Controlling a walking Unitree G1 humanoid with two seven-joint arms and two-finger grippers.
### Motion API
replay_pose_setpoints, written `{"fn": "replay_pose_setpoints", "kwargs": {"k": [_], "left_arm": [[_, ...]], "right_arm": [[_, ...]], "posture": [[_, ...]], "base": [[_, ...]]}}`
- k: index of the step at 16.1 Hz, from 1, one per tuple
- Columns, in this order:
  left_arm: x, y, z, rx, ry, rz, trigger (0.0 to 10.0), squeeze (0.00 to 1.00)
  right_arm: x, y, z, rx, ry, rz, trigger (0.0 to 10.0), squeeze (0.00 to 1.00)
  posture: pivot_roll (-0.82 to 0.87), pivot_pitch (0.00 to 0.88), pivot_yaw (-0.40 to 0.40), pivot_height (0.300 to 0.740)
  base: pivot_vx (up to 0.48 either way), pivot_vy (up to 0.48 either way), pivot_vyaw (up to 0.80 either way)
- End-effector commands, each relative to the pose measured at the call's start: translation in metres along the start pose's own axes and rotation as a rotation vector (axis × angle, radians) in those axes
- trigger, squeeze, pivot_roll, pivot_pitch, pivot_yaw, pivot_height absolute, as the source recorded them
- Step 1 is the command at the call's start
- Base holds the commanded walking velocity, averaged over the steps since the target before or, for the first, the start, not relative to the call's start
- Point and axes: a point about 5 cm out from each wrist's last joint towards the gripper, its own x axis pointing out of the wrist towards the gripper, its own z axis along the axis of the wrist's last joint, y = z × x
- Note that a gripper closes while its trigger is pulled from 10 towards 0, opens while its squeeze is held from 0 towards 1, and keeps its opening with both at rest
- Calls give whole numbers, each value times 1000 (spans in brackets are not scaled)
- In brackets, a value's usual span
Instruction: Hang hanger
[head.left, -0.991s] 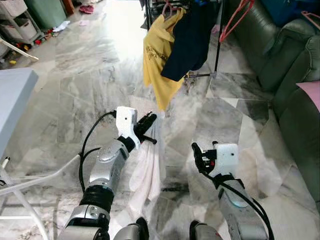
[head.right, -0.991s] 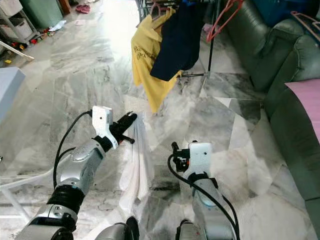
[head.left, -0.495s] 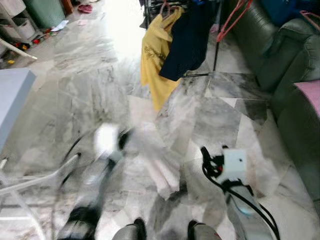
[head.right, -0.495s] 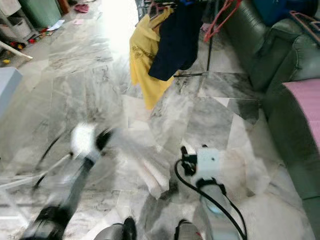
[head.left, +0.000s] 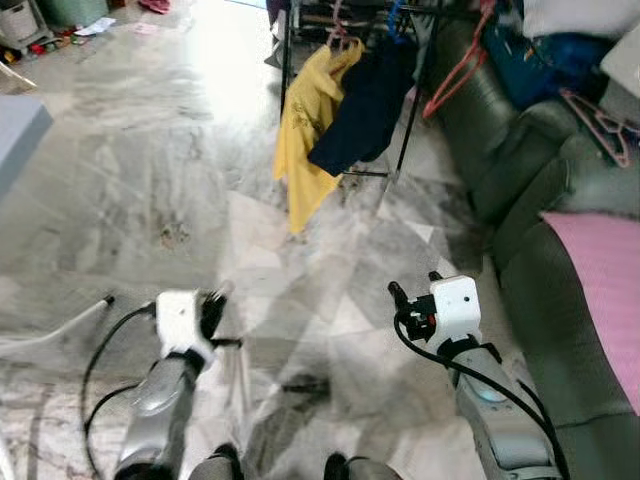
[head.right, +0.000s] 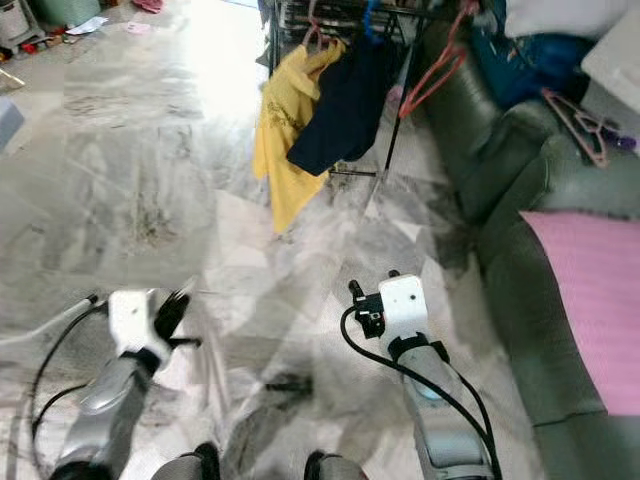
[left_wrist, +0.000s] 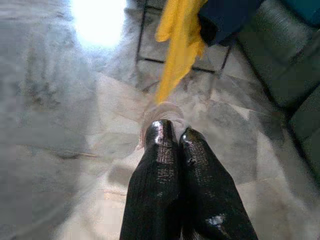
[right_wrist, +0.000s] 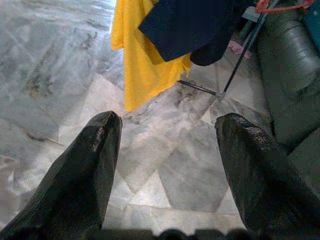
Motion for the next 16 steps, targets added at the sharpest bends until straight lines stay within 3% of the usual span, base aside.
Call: {"fn": "replay_pose_setpoints", "kwargs": {"k": [1,3,5,7,8,9,12,16], "left_arm": [[-3,-7,0,18,9,-51,10000,0],[-10,-12,-4,55,18,-83,10000,0],[-12,-24,1,65,-24,-134,10000,0],[-4,-30,7,45,-50,-147,10000,0],[6,-35,11,-36,-55,-132,10000,0],[10,-46,16,-43,-63,-193,10000,0],[13,-55,12,-47,-24,-275,10000,0],[16,-55,8,-71,-14,-283,10000,0]], "right_arm": [[-4,-4,-8,10,34,-22,10000,0],[-8,-6,-11,15,30,-58,10000,0],[-22,-15,-7,63,-31,-180,10000,0],[-34,-25,-10,80,-39,-256,10000,0],[-41,-32,-16,90,-18,-312,10000,0],[-43,-30,-12,92,-24,-315,10000,0],[-41,-26,-10,64,-26,-314,10000,0],[-33,-16,-6,70,-35,-281,10000,0]], "posture": [[-61,115,-122,740],[-82,116,-86,740],[-135,121,-24,740],[-167,128,1,740],[-188,128,1,740],[-218,142,15,740],[-248,166,37,740],[-239,144,16,740]], "base": [[0,0,0],[0,0,0],[0,0,0],[0,0,0],[0,0,0],[0,0,0],[80,0,-160],[272,0,0]]}}
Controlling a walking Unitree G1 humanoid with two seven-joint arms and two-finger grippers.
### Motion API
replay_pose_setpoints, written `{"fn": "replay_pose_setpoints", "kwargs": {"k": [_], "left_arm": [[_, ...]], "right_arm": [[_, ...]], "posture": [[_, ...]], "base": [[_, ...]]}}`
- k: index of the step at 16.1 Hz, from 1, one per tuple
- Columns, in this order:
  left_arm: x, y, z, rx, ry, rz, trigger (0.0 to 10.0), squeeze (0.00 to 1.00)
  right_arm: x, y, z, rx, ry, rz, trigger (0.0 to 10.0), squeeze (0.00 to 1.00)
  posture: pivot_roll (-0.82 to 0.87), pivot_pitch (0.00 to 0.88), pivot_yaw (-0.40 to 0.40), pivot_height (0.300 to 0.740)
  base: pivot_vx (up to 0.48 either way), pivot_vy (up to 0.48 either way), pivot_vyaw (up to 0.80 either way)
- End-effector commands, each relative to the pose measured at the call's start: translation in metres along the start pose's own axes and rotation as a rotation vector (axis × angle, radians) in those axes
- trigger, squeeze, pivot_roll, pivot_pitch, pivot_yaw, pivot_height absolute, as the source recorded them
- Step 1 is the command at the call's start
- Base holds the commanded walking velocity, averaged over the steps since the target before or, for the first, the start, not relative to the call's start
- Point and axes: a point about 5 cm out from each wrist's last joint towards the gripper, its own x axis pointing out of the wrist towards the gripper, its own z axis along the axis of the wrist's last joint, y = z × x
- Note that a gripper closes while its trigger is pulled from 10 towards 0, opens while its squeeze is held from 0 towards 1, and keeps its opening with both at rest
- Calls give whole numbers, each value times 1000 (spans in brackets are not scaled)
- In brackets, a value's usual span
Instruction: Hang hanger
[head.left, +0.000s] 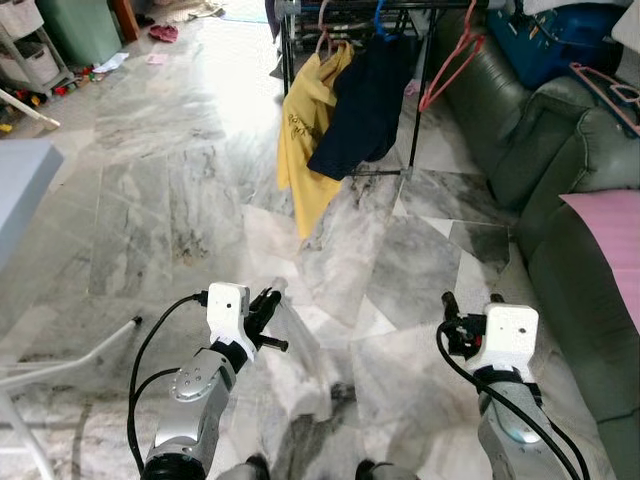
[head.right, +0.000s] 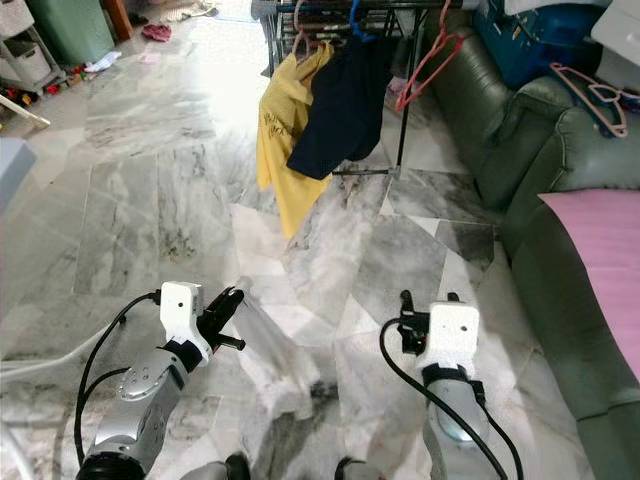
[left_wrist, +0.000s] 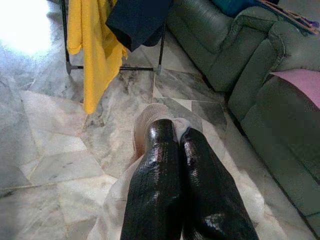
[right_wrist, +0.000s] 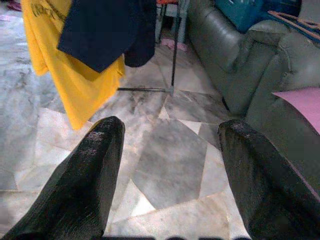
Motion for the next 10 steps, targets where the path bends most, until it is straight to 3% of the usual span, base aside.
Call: {"fn": "replay_pose_setpoints", "kwargs": {"k": [1,4,7,8,10], "left_arm": [[-1,3,-2,-15,-7,15,10000,0],[8,3,1,-49,-18,42,10000,0],[18,-5,11,-32,-47,-13,10000,0],[20,-2,12,-82,-44,12,10000,0],[25,-11,22,-50,-71,-48,10000,0]], "right_arm": [[2,5,-1,-16,9,28,10000,0],[9,7,10,-37,-29,75,10000,0],[11,-2,10,-33,-21,24,10000,0],[10,-2,11,-42,-29,10,10000,0],[10,3,17,-38,-51,14,10000,0]], "posture": [[-241,139,12,740],[-261,154,11,740],[-245,162,19,740],[-238,163,21,740],[-240,165,30,740]], "base": [[311,0,0],[340,0,0],[396,0,0],[412,0,0],[409,0,0]]}}
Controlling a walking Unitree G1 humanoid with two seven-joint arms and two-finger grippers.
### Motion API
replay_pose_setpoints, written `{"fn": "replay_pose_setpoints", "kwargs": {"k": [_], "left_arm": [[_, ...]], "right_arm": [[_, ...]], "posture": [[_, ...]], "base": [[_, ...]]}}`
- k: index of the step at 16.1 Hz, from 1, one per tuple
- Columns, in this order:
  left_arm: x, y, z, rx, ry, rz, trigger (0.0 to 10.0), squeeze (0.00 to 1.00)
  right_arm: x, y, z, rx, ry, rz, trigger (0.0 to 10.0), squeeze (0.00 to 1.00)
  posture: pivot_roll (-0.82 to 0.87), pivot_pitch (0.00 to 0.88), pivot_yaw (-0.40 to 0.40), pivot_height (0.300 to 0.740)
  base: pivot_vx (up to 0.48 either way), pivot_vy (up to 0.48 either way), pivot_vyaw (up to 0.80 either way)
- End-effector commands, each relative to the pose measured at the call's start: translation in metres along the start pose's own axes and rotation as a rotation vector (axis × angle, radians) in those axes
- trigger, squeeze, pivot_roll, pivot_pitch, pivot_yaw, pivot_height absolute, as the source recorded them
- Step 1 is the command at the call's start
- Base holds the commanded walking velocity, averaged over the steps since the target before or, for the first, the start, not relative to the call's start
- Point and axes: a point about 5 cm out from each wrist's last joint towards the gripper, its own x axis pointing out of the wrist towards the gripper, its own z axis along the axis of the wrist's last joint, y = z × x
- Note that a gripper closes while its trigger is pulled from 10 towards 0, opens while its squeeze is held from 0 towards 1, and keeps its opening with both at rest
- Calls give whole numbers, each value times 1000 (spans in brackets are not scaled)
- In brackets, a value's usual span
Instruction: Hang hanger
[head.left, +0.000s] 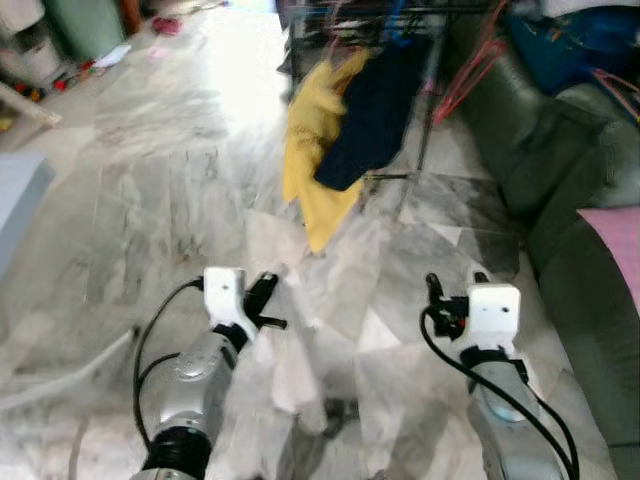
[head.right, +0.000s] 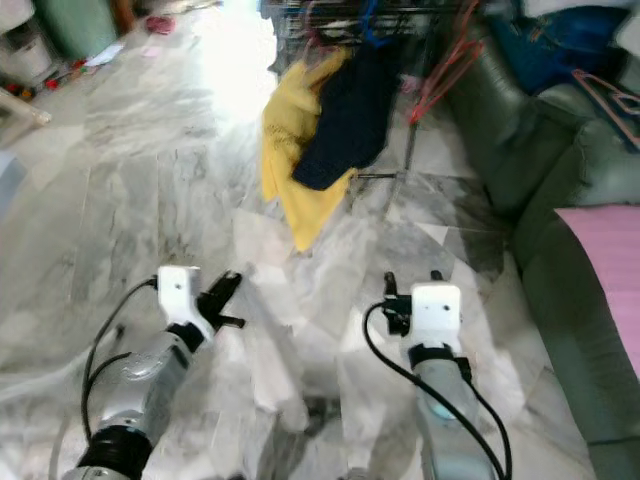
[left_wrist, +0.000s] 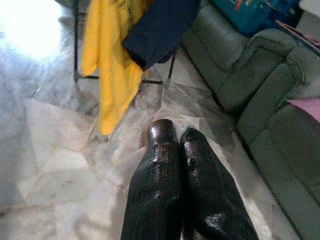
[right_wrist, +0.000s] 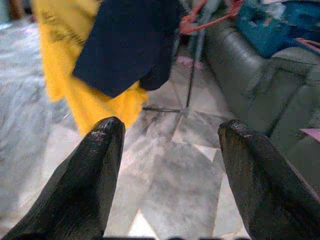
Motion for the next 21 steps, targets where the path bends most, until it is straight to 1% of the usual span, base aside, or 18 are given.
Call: {"fn": "replay_pose_setpoints", "kwargs": {"k": [1,2,4,7,9,11,15,17,19,20,21], "left_arm": [[6,-11,5,2,-17,-56,10000,0],[7,-12,7,0,-17,-63,10000,0],[9,-11,8,1,-17,-61,10000,0],[10,-12,8,-1,-17,-64,10000,0],[13,-14,11,-4,-25,-66,10000,0],[18,-18,23,-15,-78,-67,10000,0],[29,-26,55,1,-184,-82,10000,0],[30,-25,58,12,-190,-80,10000,0],[30,-22,57,11,-181,-74,10000,0],[30,-22,55,5,-171,-67,10000,0],[30,-22,54,2,-166,-64,10000,0]], "right_arm": [[-2,-4,-2,-7,16,-18,10000,0],[-3,-1,-4,-4,21,-17,10000,0],[-3,-1,-6,0,26,-20,10000,0],[0,-6,-5,-6,24,-37,10000,0],[3,-8,-1,-9,11,-45,10000,0],[4,-8,2,-17,0,-42,10000,0],[2,-8,2,-18,-1,-38,10000,0],[3,-6,3,1,0,-35,10000,0],[3,-6,2,7,7,-31,10000,0],[1,-4,-1,33,22,-21,10000,0],[0,-4,-3,29,29,-22,10000,0]], "posture": [[-240,164,37,740],[-238,161,40,740],[-241,155,43,740],[-245,147,47,740],[-245,147,48,740],[-252,149,39,740],[-252,150,34,740],[-259,154,38,740],[-263,154,41,740],[-265,153,44,740],[-265,153,45,740]], "base": [[409,0,0],[416,0,-400],[414,0,-400],[430,0,-456],[435,0,0],[437,0,0],[437,0,0],[428,0,0],[428,0,0],[330,319,0],[0,420,0]]}}
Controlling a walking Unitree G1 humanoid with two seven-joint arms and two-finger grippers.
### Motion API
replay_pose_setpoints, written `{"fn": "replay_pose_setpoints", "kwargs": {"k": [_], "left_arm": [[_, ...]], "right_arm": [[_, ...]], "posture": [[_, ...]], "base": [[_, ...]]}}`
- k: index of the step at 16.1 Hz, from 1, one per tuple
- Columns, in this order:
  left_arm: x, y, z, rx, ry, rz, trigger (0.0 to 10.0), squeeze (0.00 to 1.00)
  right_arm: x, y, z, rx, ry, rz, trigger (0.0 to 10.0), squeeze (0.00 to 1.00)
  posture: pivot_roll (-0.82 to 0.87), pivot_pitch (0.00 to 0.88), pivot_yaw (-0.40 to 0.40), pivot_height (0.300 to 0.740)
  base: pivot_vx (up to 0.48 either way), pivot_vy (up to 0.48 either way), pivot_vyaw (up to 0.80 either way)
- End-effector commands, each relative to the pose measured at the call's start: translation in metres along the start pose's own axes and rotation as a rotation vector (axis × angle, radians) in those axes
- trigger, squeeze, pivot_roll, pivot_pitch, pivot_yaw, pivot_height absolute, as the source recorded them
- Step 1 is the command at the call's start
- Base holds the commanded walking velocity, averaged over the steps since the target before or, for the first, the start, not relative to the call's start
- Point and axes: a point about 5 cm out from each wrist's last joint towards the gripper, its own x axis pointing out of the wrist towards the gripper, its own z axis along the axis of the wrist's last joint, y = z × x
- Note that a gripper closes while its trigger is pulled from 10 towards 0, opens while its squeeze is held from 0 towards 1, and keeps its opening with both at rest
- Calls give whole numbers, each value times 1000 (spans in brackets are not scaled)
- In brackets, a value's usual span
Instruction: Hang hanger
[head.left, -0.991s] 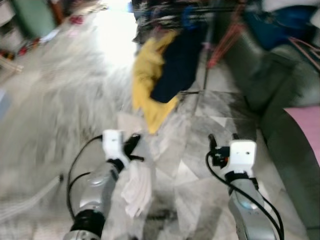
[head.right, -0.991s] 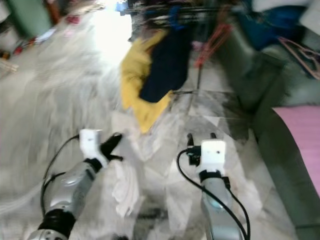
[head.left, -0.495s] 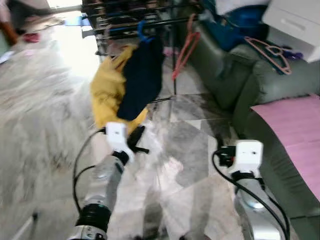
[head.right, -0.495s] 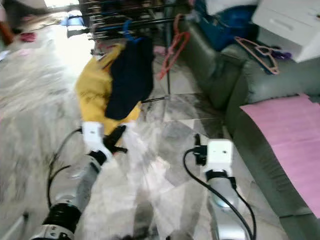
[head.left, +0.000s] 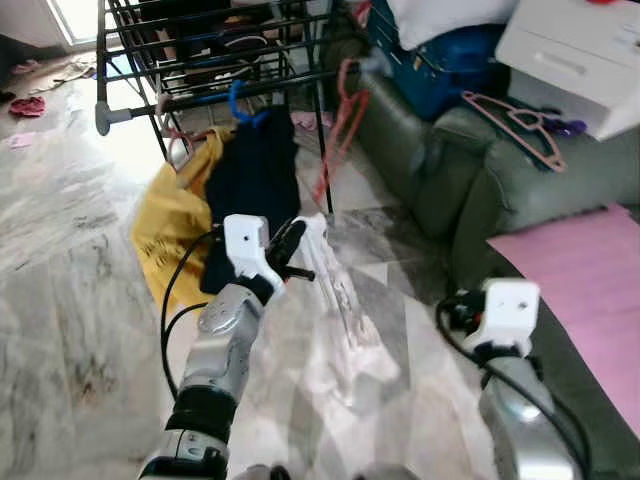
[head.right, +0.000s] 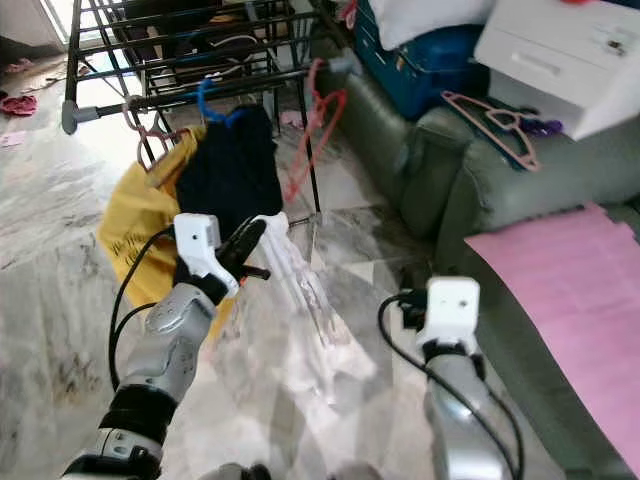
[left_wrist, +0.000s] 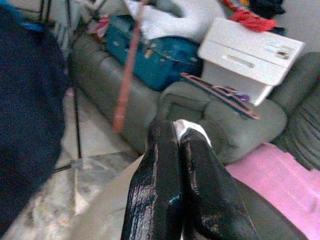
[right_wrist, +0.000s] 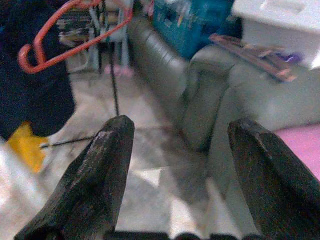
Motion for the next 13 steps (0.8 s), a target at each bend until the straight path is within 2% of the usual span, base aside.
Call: {"fn": "replay_pose_setpoints", "kwargs": {"k": [1,11,13], "left_arm": [[-2,5,-1,-7,12,27,10000,0],[-4,2,-10,1,44,25,10000,0],[-6,3,-14,16,60,43,10000,0]], "right_arm": [[-1,1,-3,7,17,6,10000,0],[0,4,-5,3,28,12,10000,0],[0,4,-5,0,26,12,10000,0]], "posture": [[-264,152,46,740],[-253,154,43,740],[-252,152,42,740]], "base": [[0,439,0],[0,429,0],[0,0,0]]}}
